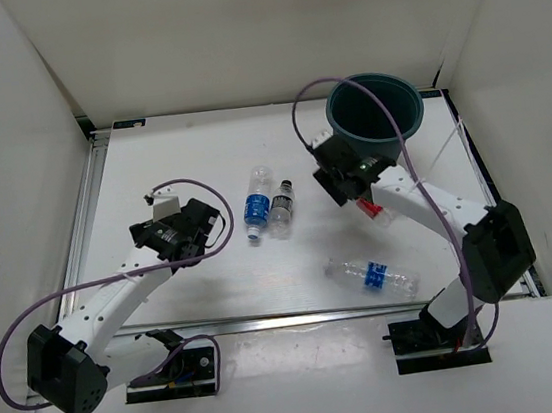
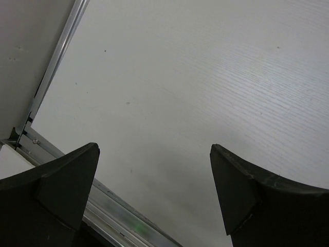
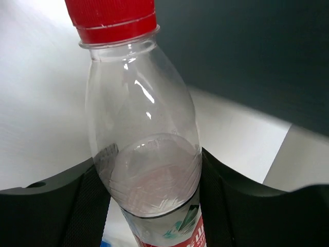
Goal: Put the plastic bottles in the bin
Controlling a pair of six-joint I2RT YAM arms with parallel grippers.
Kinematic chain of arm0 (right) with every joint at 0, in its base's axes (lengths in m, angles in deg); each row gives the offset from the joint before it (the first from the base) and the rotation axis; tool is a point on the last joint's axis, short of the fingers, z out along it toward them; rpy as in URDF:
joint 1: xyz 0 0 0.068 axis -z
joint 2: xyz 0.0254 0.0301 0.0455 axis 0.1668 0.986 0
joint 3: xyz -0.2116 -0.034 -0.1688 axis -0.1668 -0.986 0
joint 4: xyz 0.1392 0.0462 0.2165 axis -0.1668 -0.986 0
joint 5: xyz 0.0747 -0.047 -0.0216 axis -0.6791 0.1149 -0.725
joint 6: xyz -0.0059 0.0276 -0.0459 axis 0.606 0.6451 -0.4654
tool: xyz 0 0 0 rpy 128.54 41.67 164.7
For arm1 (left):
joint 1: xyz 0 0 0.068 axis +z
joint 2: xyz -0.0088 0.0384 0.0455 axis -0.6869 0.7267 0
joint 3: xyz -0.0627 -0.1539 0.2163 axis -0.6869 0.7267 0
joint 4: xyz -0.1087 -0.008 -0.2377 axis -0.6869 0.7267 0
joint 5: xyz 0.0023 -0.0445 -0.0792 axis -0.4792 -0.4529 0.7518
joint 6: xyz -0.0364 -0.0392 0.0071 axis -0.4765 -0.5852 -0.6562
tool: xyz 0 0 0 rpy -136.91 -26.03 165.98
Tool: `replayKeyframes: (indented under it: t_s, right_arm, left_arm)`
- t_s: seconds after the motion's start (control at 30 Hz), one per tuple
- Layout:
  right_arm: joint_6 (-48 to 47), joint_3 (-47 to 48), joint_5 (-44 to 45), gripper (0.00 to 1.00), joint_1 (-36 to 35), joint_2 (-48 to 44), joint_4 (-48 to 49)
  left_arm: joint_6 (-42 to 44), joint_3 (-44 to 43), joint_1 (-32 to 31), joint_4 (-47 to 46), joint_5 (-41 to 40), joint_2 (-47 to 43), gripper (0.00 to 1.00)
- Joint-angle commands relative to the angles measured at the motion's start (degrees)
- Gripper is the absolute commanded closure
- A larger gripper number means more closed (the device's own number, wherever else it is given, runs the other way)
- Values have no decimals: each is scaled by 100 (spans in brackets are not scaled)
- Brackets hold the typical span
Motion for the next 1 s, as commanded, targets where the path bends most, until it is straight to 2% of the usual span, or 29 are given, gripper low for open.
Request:
replayKeyframes:
  t_s: [0.0,0.13,0.17,0.27,0.37,0.5,0.57,0.63,0.87,0.97]
  right_arm:
    - [-438,1176,256,58,-556,-370,127]
    - [-896,3055,309,58,-533,112,381]
    - [-896,3990,309,58,-314,409,382]
    - [-714,5470,30,59,398,903,619]
    - [-220,6430,-322,59,1180,1464,803]
    - [377,6716,-736,58,2015,1932,874]
    - [509,6541,-920,58,2166,1994,874]
    - [624,6261,-1114,52,2289,2047,874]
    - [931,6118,-1519,5,2465,2284,822]
    - [1124,6118,-1308,0,2465,2232,735]
  left_arm:
    - [-68,-316,-28,-8,-156,9,0]
    - [-252,-430,-28,123,-217,114,0]
    - [-252,-430,-28,124,-218,115,0]
    - [-252,-483,-28,124,-218,167,0]
    - [-252,-544,-28,124,-270,228,0]
    - [-252,-668,-28,124,-323,430,0]
    - [-252,-869,-28,124,-385,545,0]
    - [-252,-1062,-28,176,-437,738,0]
    - [-200,-1309,-28,177,-437,1107,0]
    - [-200,-1309,-28,177,-385,1108,0]
